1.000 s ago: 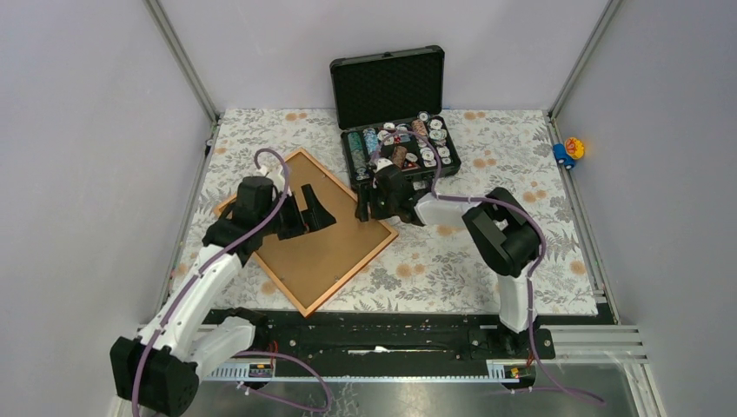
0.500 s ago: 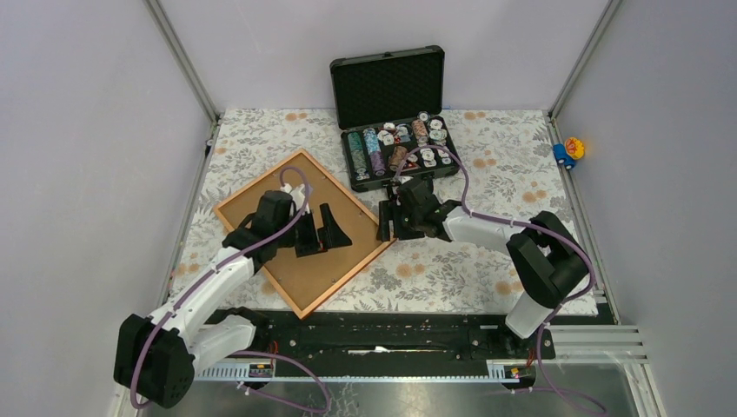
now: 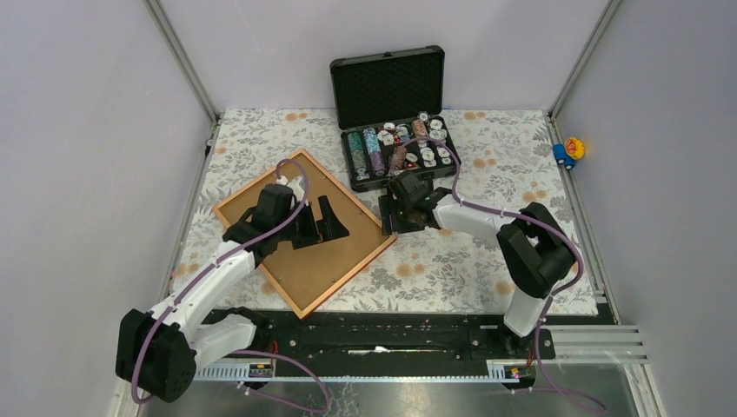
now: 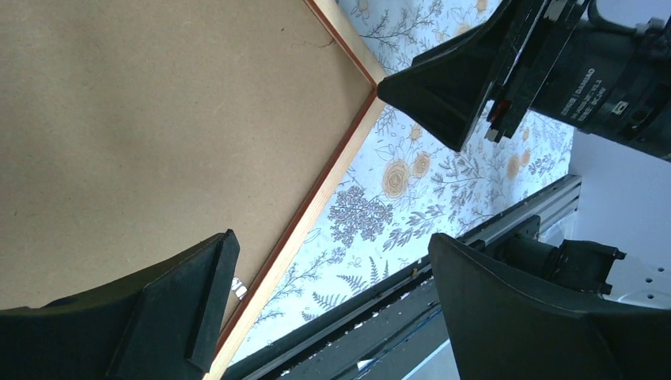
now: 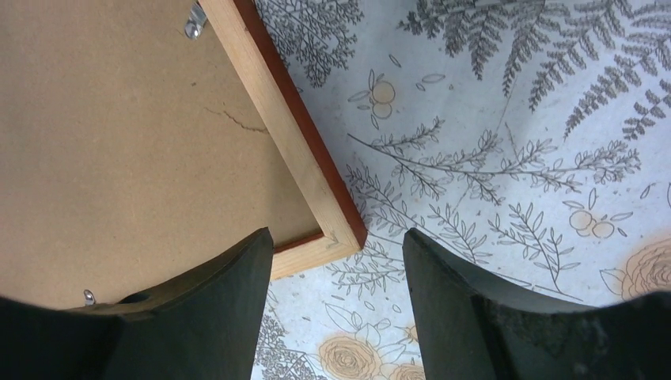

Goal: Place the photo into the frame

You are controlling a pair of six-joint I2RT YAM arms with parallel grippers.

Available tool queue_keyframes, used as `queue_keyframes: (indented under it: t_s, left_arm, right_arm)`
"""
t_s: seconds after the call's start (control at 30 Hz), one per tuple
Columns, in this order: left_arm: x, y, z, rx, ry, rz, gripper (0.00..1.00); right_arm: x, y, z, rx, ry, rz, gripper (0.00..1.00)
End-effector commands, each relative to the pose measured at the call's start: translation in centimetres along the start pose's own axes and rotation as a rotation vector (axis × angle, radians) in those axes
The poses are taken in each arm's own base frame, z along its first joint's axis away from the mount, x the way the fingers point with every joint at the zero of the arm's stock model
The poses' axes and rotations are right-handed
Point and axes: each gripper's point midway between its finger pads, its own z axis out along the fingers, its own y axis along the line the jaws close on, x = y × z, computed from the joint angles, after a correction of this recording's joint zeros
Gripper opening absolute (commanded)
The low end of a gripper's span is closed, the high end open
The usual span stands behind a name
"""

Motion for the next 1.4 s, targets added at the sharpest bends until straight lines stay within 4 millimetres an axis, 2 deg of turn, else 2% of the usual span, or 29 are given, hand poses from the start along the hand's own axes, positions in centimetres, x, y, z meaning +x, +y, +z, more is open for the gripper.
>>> queue_keyframes:
  t_s: [0.0,0.23,0.4,0.53,0.67,0.87,0.93,1.0,1.13,1.2,1.37]
  left_arm:
    - [-1.6,-0.4,-0.9,-0.029,-0.044,0.067,0.99]
    - [-3.6,1.2,-2.3,-0.172,-0.122,0.116,0.99]
    - [-3.2,4.1,-2.1,-0.317,-0.099,0.078,0.99]
    - [-4.1,6.0,-3.3,-0.453,-0.161,0.02,0.99]
    - [-4.6,6.5,-3.8,-0.497,-0.197,-0.025,0.99]
    - [-5.9,9.1,-4.7,-0.561,-0.192,-0.137,0.99]
    - [-6.4,10.3,-5.4,-0.578,-0.202,-0.2,0.99]
    - [-6.5,12.5,-6.5,-0.642,-0.212,-0.291,0.99]
    - [-5.9,16.9,-9.5,-0.798,-0.247,-0.476,0.99]
    - [-5.6,18.4,-10.7,-0.839,-0.27,-0.545,0.99]
    - [-4.4,20.0,-11.1,-0.882,-0.308,-0.627,0.97]
  right_arm:
    - [-1.7,0.8,0.1,0.016,-0.032,-0.028,0.69]
    - [-2.9,0.7,0.2,0.053,-0.09,-0.124,0.76]
    - [-3.5,0.8,0.9,0.052,-0.092,-0.184,0.76]
    - [-3.9,0.8,1.0,0.046,-0.126,-0.2,0.75]
    - [-4.0,1.3,1.2,0.017,-0.122,-0.221,0.74]
    - [-3.2,2.1,0.8,-0.048,-0.125,-0.199,0.73]
    - [-2.8,2.0,1.0,-0.05,-0.117,-0.202,0.74]
    - [-2.6,1.8,1.0,-0.041,-0.109,-0.202,0.74]
    - [-2.9,2.3,0.4,-0.065,-0.123,-0.202,0.76]
    - [-3.0,2.3,0.2,-0.063,-0.127,-0.203,0.77]
    - [-2.9,2.2,0.1,-0.048,-0.097,-0.198,0.79]
